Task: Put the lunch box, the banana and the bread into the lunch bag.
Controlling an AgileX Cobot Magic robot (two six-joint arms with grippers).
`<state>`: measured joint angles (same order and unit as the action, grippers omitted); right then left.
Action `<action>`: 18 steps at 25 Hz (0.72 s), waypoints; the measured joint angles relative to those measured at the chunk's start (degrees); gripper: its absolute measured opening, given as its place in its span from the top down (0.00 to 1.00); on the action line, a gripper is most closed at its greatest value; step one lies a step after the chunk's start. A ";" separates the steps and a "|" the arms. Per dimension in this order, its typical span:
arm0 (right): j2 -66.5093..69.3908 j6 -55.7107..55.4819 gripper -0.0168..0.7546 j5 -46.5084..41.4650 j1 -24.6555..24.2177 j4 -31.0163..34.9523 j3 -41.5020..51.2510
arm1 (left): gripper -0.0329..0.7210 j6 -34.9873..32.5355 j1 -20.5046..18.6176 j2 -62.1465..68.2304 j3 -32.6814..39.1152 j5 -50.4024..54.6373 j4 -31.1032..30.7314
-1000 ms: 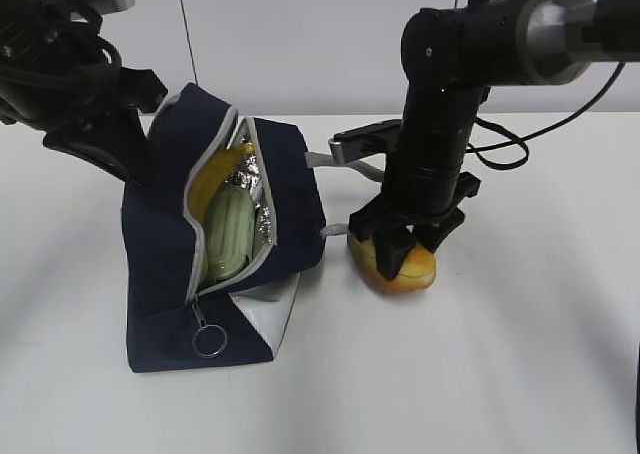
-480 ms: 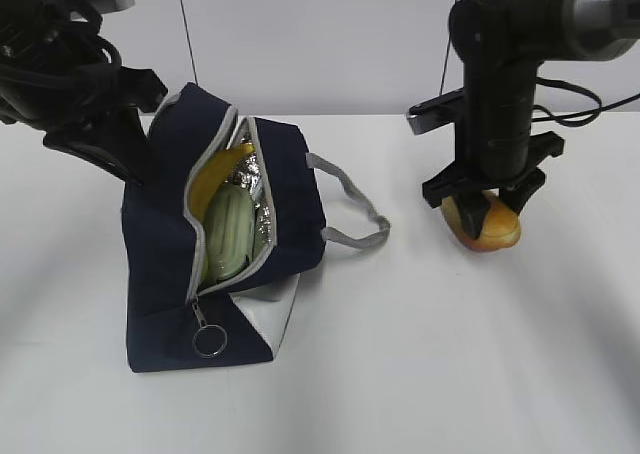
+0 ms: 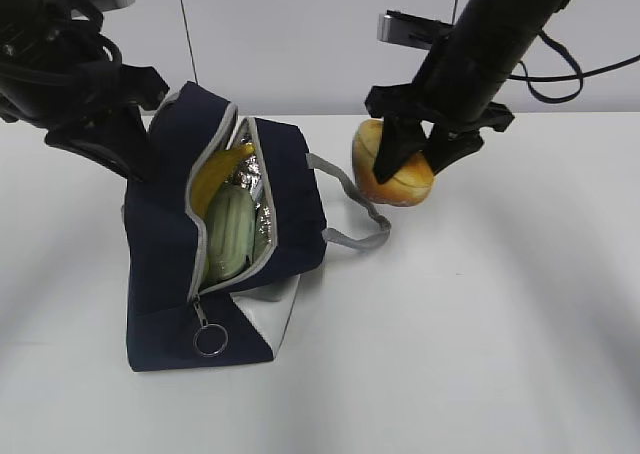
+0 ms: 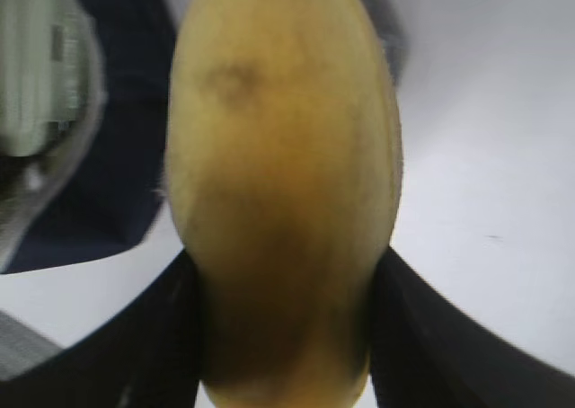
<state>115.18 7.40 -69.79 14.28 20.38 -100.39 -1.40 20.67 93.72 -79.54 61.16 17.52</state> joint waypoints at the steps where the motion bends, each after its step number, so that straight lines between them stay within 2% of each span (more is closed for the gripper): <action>1: 0.00 0.72 0.49 -0.10 0.10 3.08 -0.03 | 0.93 0.12 0.00 0.00 0.00 0.00 0.00; 11: 2.45 10.57 0.49 1.24 0.57 29.44 -0.24 | 0.92 0.70 0.00 0.00 0.00 -0.09 0.00; 15: 6.03 12.25 0.49 2.18 1.06 35.21 -0.24 | 0.92 0.82 0.00 0.00 0.00 -0.36 0.00; 18: 8.04 13.10 0.49 4.27 2.67 36.47 -0.24 | 0.92 0.82 0.00 0.00 0.00 -0.50 0.00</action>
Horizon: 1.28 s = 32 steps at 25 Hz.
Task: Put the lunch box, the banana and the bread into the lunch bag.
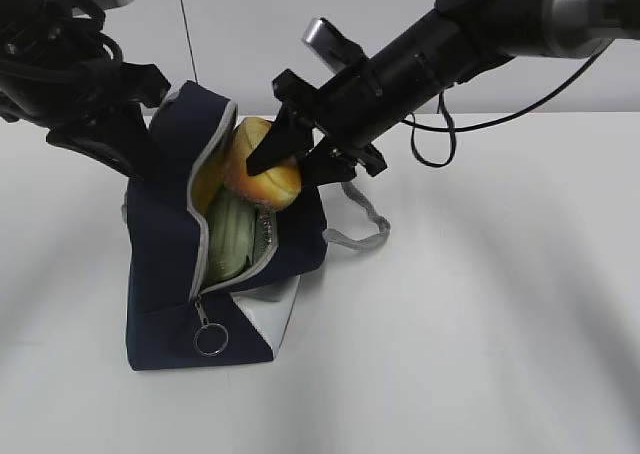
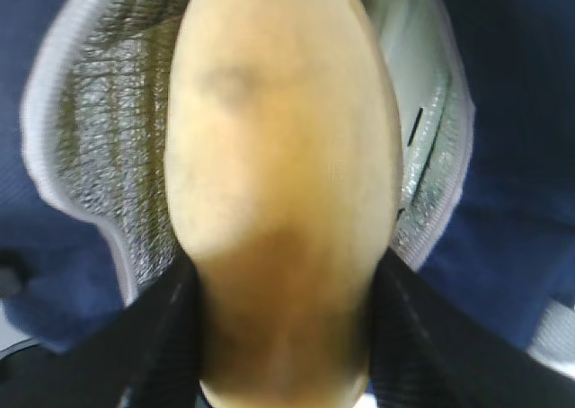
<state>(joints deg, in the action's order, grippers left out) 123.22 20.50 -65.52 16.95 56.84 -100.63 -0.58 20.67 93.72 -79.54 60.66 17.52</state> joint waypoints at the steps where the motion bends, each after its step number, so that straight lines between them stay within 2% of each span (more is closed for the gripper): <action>1: 0.56 0.00 0.49 0.56 0.78 0.44 0.00 | 0.92 0.00 0.00 0.00 0.00 -0.04 0.00; 8: 4.84 0.34 0.49 2.54 6.04 2.17 -3.46 | 0.92 0.00 0.00 0.00 0.00 -0.40 0.00; 14: 7.17 0.44 0.49 2.87 6.53 2.42 -6.83 | 0.92 0.00 0.00 0.00 0.00 -0.40 0.10; 16: 7.28 0.44 0.41 3.00 6.53 2.42 -6.83 | 0.92 0.00 0.00 0.00 0.00 -0.40 0.10; 19: 7.28 0.44 0.20 3.00 6.53 1.98 -6.92 | 0.92 0.00 0.00 0.00 0.00 -0.40 0.10; 21: 7.28 0.44 0.15 2.87 6.53 0.00 -6.92 | 0.92 0.00 0.00 0.00 0.00 -0.40 0.10; 26: 7.28 0.33 0.14 -0.89 5.84 -4.28 -8.96 | 0.92 0.00 0.00 0.00 0.00 -0.40 0.10; 32: 7.28 -3.26 0.14 -3.66 4.90 -14.81 -16.72 | 0.92 0.00 0.00 0.00 0.00 -0.40 0.00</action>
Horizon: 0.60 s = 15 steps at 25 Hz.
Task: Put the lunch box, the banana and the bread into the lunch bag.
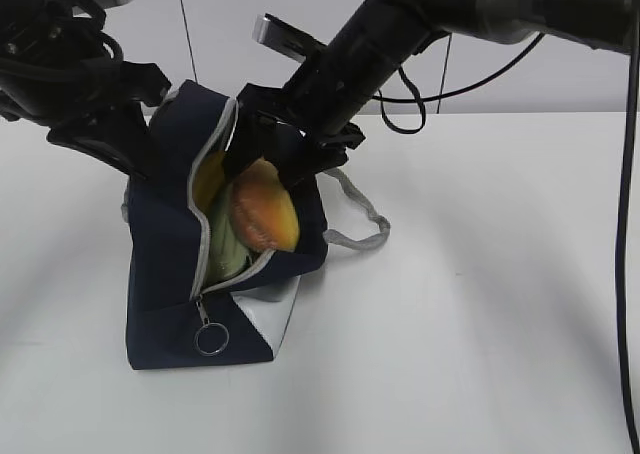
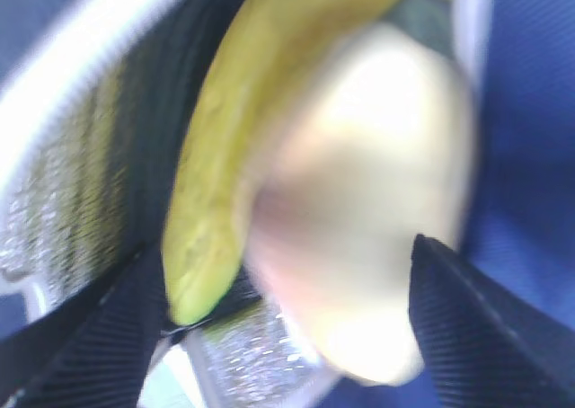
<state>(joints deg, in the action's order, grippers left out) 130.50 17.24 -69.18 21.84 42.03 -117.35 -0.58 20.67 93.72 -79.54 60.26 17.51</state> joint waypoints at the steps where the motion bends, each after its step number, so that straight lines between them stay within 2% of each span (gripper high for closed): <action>1: 0.00 -0.59 0.14 -0.11 0.00 -1.30 -0.91 | 0.92 0.00 0.00 0.00 0.00 0.00 0.00; 8: 0.00 -1.96 0.16 -0.67 -0.03 -8.33 -2.92 | 0.92 0.00 0.00 0.00 0.00 -0.04 -0.08; 15: 0.00 -4.59 0.19 -1.03 -2.37 -19.50 -2.92 | 0.92 0.00 0.00 0.00 0.00 -0.04 -0.21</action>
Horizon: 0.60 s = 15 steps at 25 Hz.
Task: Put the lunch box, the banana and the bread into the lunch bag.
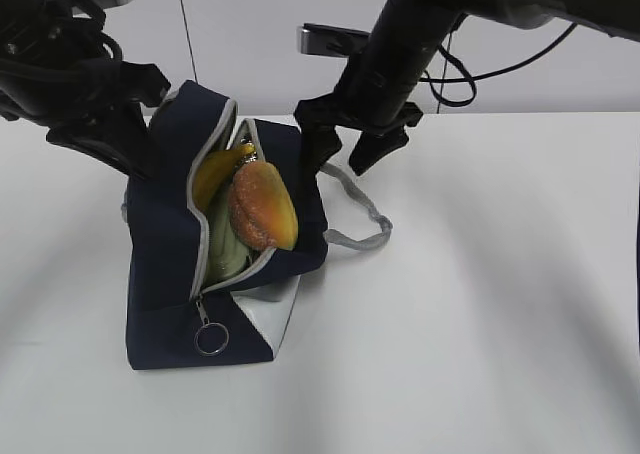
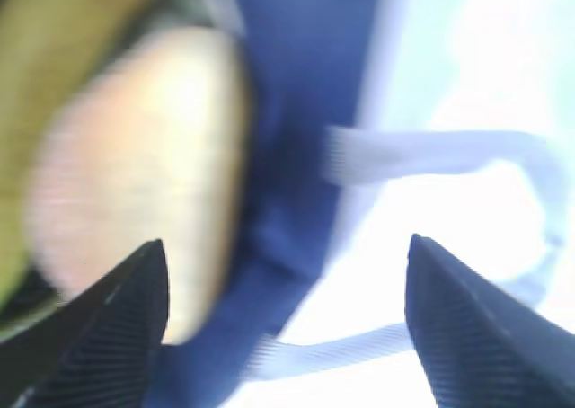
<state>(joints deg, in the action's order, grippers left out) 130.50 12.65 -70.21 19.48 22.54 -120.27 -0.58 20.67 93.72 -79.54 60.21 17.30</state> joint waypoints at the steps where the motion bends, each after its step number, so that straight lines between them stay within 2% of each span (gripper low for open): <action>1: 0.00 -0.29 0.20 0.00 -0.64 -0.80 0.00 | 0.92 0.00 0.00 0.00 0.00 0.00 -0.11; 6: 0.00 -0.75 0.25 0.00 -1.93 -2.01 0.00 | 0.92 0.00 0.00 0.00 0.00 0.00 -0.57; 15: 2.51 -0.75 0.27 0.00 -1.93 2.58 0.00 | 0.92 0.00 0.00 0.00 0.00 0.00 -1.79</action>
<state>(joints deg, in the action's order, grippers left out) 133.01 11.90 -70.21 17.55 25.12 -120.27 -0.58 20.67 93.72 -79.54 60.21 15.51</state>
